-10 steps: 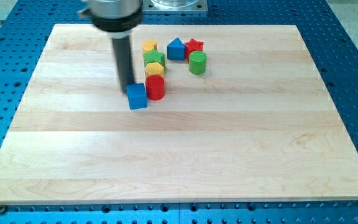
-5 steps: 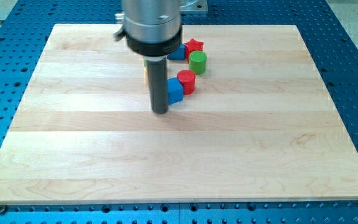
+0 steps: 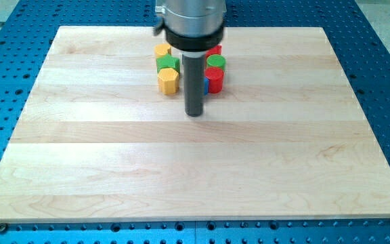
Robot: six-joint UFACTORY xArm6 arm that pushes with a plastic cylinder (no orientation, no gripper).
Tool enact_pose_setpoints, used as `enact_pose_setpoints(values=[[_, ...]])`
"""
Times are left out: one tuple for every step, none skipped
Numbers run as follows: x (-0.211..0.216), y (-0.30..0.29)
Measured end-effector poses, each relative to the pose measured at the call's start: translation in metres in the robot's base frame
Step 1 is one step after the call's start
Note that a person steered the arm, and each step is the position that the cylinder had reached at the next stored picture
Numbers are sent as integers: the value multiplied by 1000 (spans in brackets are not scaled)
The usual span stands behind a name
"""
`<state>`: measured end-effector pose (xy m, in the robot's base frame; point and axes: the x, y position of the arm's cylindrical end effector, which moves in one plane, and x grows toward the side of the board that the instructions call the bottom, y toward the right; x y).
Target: Push the yellow heart into the blue triangle
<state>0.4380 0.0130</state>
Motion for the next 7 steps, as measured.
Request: enact_pose_setpoints(values=[[-25, -9], [-21, -17], [-9, 11], [-23, 52], [-52, 43], [-45, 41], [-51, 74]])
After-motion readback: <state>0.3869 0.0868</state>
